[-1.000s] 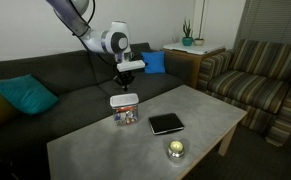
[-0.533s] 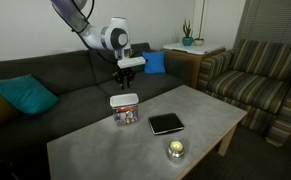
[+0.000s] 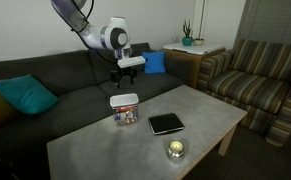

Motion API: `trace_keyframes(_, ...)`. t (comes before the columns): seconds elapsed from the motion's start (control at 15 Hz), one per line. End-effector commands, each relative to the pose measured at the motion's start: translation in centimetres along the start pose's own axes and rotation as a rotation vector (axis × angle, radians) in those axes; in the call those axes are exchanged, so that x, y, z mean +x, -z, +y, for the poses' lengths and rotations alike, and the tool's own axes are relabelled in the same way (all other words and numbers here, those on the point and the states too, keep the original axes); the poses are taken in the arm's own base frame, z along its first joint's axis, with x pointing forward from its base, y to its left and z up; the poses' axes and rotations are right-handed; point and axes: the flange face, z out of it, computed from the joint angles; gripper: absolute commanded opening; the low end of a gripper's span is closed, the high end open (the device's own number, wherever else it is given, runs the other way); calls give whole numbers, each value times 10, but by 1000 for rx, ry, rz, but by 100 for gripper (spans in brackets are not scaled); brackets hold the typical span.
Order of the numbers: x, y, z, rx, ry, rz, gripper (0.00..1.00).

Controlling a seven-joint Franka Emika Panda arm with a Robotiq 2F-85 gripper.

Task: Put the white lid on the storage bowl then push the button on the lid

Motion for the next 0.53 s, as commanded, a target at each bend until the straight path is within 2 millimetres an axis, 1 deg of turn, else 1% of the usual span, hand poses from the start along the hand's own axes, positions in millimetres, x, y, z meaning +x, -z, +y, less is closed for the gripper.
trace_keyframes(0.0, -3, 5, -5, -4, 36, 4, 100)
trace_keyframes(0.47, -3, 3, -7, -1, 52, 8, 100)
